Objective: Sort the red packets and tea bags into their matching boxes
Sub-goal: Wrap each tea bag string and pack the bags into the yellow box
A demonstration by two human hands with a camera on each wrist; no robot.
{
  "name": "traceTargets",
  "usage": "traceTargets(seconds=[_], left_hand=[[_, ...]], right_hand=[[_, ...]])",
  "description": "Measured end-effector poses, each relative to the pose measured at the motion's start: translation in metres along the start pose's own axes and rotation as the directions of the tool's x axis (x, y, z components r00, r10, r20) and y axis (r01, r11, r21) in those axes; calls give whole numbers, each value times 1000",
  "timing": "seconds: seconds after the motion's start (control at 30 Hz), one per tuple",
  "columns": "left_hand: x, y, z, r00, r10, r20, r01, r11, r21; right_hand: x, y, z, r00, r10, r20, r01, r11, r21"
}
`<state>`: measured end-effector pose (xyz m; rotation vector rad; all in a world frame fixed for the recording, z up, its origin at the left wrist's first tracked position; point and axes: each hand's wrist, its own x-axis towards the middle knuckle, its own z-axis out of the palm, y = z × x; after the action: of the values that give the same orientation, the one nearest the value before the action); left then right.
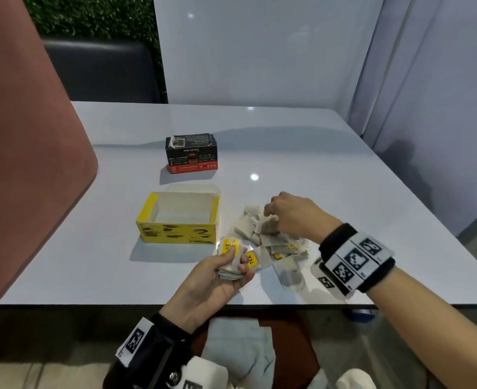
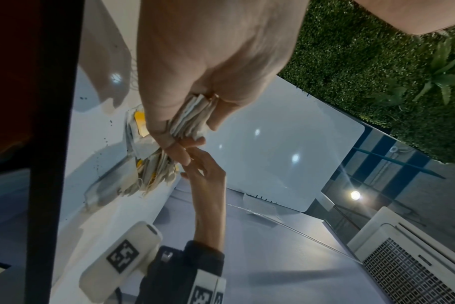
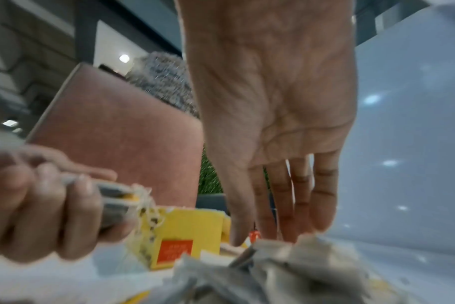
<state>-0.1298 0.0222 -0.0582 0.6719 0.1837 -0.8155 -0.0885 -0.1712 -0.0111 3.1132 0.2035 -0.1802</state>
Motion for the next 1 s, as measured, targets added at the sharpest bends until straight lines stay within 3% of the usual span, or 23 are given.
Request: traceTargets(seconds=[0.1, 0.2, 0.37, 0.43, 0.5, 0.53, 0.57, 0.63, 0.67, 0.77, 1.0], left_hand=[[0, 0, 0, 1000, -8, -25, 7, 1000, -25], [-3, 3, -1, 999, -33, -10, 33, 997, -66], [-2, 3, -1, 998, -61, 8, 62, 987, -150], [1, 0, 1, 998, -60, -1, 60, 989, -137], [5, -4, 2, 998, -64, -15, 62, 992, -111], [8, -6, 3, 998, -63, -19, 60, 993, -99], [10, -8, 3, 998, -58, -21, 56, 994, -96], [14, -11, 5, 999, -46, -4, 45, 995, -93], [15, -11, 6, 999, -38, 22, 39, 996, -74], [15, -11, 8, 995, -15, 95, 14, 1000, 5], [9, -9, 9, 996, 10, 91, -17, 997, 69]], right_hand=[[7, -13, 7, 997, -65, 45, 73, 975, -209], [8, -14, 7, 996, -91, -21, 84, 970, -228], [2, 2, -3, 970, -49, -236, 42, 999, -33], [-8, 7, -7, 937, 48, -345, 12, 986, 169], [-22, 6, -11, 887, 200, -416, 31, 873, 486], [-30, 2, -13, 882, 262, -393, 59, 764, 643], [-37, -5, -13, 906, 289, -309, 73, 613, 787], [-50, -24, -7, 969, 219, -115, 46, 296, 954], [-52, -32, 0, 981, 181, -69, 25, 236, 971], [-53, -45, 19, 986, 160, -56, 1, 323, 946], [-51, -51, 21, 977, 198, -74, 17, 277, 961]])
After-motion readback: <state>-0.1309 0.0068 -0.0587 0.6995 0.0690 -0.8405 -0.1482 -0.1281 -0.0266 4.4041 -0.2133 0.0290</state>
